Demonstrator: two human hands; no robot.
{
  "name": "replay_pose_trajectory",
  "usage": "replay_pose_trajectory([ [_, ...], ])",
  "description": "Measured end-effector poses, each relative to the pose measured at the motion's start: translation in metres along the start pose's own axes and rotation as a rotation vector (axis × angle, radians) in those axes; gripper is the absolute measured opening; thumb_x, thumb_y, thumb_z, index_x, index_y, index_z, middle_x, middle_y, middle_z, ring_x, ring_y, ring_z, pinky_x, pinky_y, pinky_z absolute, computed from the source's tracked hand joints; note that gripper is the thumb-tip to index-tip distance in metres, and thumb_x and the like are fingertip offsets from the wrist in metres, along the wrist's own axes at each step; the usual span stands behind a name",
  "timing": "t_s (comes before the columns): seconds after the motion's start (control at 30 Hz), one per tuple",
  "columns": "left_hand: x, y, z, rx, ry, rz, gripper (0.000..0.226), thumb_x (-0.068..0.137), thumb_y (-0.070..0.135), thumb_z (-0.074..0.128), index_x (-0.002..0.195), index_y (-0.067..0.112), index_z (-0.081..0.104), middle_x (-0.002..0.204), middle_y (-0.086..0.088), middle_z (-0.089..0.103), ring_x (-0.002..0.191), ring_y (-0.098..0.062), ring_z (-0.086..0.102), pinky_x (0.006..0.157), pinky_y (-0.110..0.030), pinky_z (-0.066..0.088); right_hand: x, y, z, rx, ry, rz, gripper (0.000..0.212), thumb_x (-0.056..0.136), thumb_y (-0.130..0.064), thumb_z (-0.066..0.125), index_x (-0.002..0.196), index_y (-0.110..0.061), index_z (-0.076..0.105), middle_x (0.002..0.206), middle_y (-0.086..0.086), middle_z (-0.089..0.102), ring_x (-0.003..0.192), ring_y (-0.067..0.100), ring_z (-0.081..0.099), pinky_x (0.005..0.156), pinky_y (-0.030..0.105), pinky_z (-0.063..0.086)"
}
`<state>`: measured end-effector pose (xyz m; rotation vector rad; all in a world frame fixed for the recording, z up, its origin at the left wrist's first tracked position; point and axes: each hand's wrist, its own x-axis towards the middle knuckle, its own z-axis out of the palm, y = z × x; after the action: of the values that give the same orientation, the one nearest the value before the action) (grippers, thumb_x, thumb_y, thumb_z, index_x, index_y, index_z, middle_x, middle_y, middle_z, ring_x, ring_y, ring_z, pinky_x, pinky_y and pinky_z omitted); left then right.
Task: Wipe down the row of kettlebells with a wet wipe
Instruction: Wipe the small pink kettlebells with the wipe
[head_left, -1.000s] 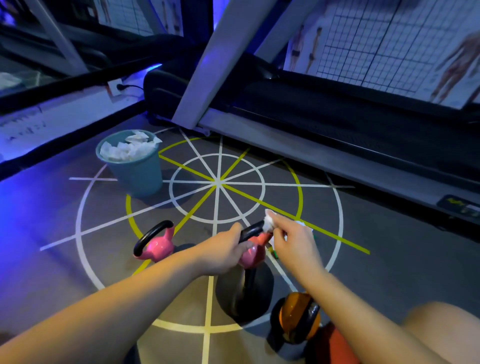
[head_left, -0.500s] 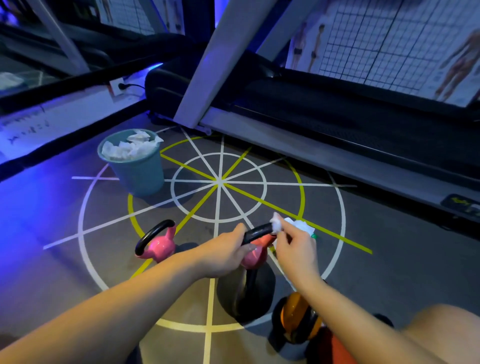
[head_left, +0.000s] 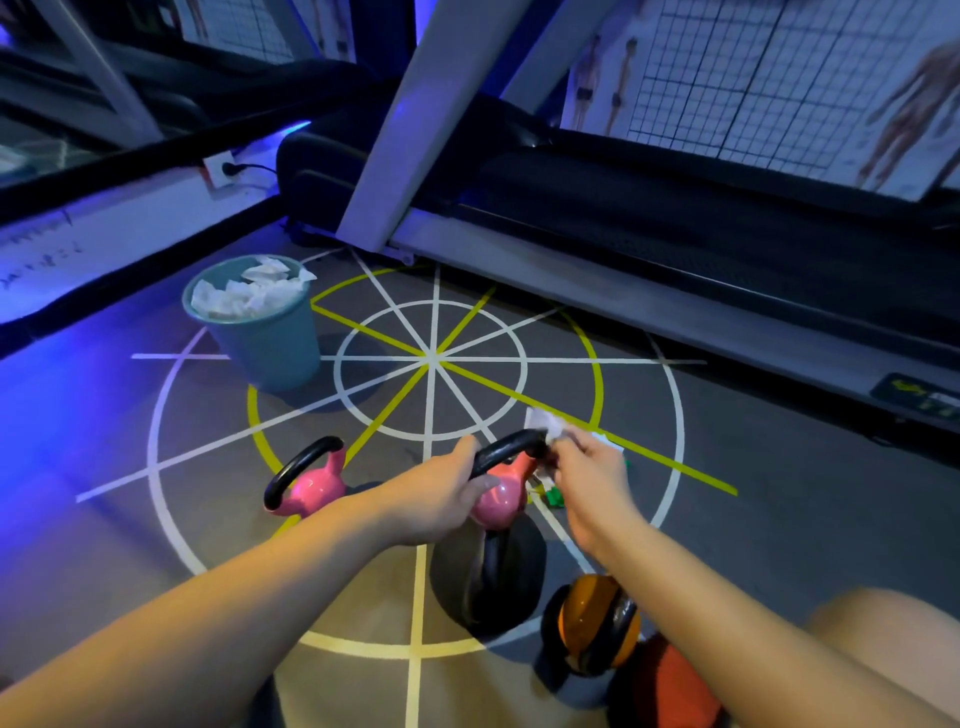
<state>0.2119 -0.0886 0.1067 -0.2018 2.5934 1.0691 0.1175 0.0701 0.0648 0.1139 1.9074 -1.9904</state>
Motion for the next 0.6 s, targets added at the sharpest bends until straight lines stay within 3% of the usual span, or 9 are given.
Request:
replay_pose_trajectory([
  [0.1, -0.003, 0.001, -0.001, -0.021, -0.012, -0.011, 0.017, 0.108, 0.037, 0.042, 0.112, 0.021, 0.039, 0.097, -0.013, 0.066, 0.09, -0.028, 0.065, 0.072, -0.039, 0.049, -0.003, 0.001, 0.001, -0.123, -0.029, -0.067, 0.02, 0.1, -0.018, 0.058, 0.1, -0.02, 0.078, 0.079, -0.012, 0.071, 0.07, -0.001, 0.061, 0.065, 0.014, 0.048],
  [0.17, -0.003, 0.003, -0.001, -0.017, -0.016, -0.003, 0.015, 0.108, 0.036, 0.043, 0.109, 0.022, 0.037, 0.095, -0.014, 0.065, 0.086, -0.026, 0.064, 0.07, -0.039, 0.048, -0.005, 0.02, 0.0, -0.219, 0.014, 0.02, 0.021, 0.101, -0.02, 0.057, 0.095, -0.02, 0.076, 0.071, -0.01, 0.068, 0.072, 0.007, 0.059, 0.065, 0.021, 0.048],
  [0.3, -0.001, 0.005, 0.002, 0.013, -0.018, 0.018, 0.014, 0.108, 0.035, 0.043, 0.105, 0.022, 0.038, 0.088, -0.008, 0.062, 0.074, -0.018, 0.056, 0.063, -0.032, 0.042, -0.005, 0.042, 0.002, -0.251, 0.016, 0.209, 0.025, 0.093, -0.002, 0.054, 0.078, -0.012, 0.071, 0.073, 0.007, 0.07, 0.085, 0.027, 0.065, 0.082, 0.042, 0.055],
  [0.4, 0.001, 0.004, 0.0, 0.01, -0.011, 0.011, 0.015, 0.108, 0.035, 0.042, 0.109, 0.02, 0.04, 0.094, -0.012, 0.065, 0.083, -0.026, 0.062, 0.071, -0.041, 0.049, -0.004, 0.018, 0.002, -0.172, 0.073, 0.097, 0.027, 0.095, -0.013, 0.06, 0.072, -0.019, 0.073, 0.068, 0.001, 0.066, 0.076, 0.023, 0.061, 0.077, 0.039, 0.053],
  [0.5, 0.002, -0.003, -0.003, -0.036, -0.008, -0.007, 0.011, 0.108, 0.035, 0.043, 0.107, 0.025, 0.039, 0.1, -0.016, 0.068, 0.088, -0.028, 0.065, 0.078, -0.044, 0.052, -0.009, -0.005, -0.001, -0.192, -0.021, -0.125, 0.014, 0.097, -0.034, 0.065, 0.099, -0.035, 0.079, 0.082, -0.009, 0.074, 0.084, 0.018, 0.069, 0.084, 0.037, 0.057],
  [0.6, 0.004, -0.01, -0.008, 0.004, -0.002, -0.028, 0.015, 0.108, 0.036, 0.043, 0.112, 0.022, 0.039, 0.093, -0.011, 0.066, 0.083, -0.027, 0.063, 0.071, -0.042, 0.048, -0.017, -0.002, -0.003, -0.472, -0.126, -0.313, 0.039, 0.1, -0.02, 0.055, 0.124, -0.048, 0.065, 0.1, -0.008, 0.074, 0.094, 0.016, 0.068, 0.09, 0.042, 0.057],
])
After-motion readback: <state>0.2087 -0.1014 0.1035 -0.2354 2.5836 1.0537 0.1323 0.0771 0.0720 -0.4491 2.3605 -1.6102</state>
